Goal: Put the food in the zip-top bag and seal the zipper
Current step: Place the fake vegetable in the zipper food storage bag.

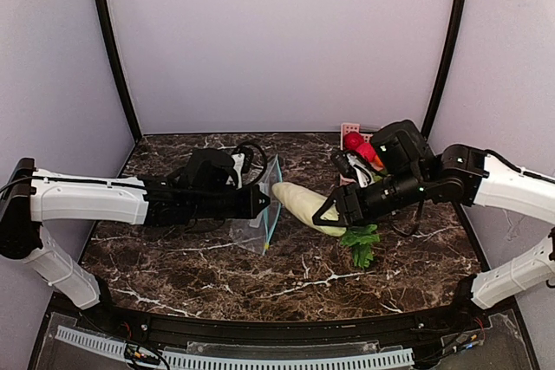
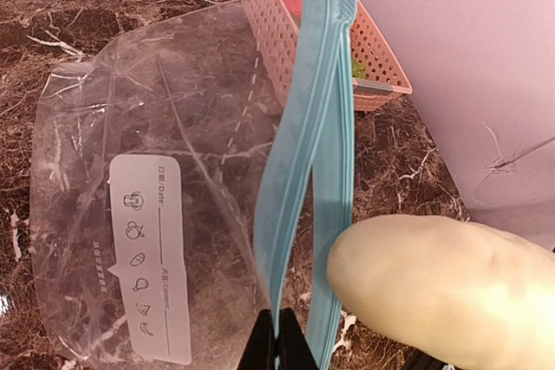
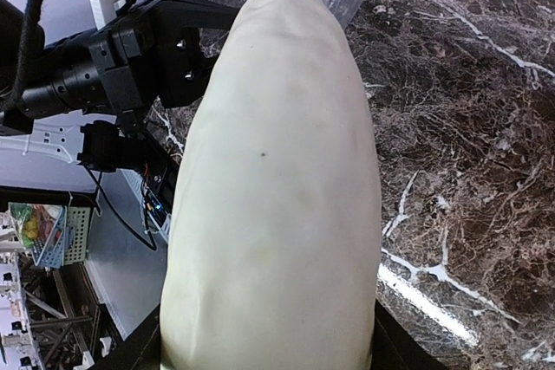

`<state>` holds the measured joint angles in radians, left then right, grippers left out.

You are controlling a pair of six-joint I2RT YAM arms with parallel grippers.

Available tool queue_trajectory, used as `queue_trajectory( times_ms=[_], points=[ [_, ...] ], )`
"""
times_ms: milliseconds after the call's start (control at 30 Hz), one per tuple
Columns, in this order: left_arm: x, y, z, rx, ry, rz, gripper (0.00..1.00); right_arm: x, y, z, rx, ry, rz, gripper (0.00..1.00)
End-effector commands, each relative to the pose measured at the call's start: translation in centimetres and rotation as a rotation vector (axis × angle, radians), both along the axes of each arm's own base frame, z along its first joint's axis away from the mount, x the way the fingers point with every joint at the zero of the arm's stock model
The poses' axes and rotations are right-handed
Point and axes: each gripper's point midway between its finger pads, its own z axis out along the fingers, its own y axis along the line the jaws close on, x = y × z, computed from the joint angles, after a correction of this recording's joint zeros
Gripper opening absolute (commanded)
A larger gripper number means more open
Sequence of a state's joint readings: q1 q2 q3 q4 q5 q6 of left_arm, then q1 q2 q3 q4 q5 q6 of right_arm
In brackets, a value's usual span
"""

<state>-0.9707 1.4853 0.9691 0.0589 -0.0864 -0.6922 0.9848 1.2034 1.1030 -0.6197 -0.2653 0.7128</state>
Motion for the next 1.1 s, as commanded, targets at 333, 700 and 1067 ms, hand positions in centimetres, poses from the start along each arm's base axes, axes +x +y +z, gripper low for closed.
queue_trajectory(
  times_ms=[333,700,1067],
  points=[
    [-0.9,-0.6,0.5,-0.048,-0.014,-0.074,0.01,2.0,1.9,-0.8,0.006,0.000,-0.071,0.45],
    [-2.5,-2.2,1.0,-0.112,-0.001,-0.183,0.01,3.5,4.1,-1.3,0.042,-0.003,-0.088,0.45],
    [-3.8,-3.6,2.7,-0.199,0.009,-0.232,0.01,6.2,5.7,-2.0,0.031,-0.033,-0.150,0.46]
  ],
)
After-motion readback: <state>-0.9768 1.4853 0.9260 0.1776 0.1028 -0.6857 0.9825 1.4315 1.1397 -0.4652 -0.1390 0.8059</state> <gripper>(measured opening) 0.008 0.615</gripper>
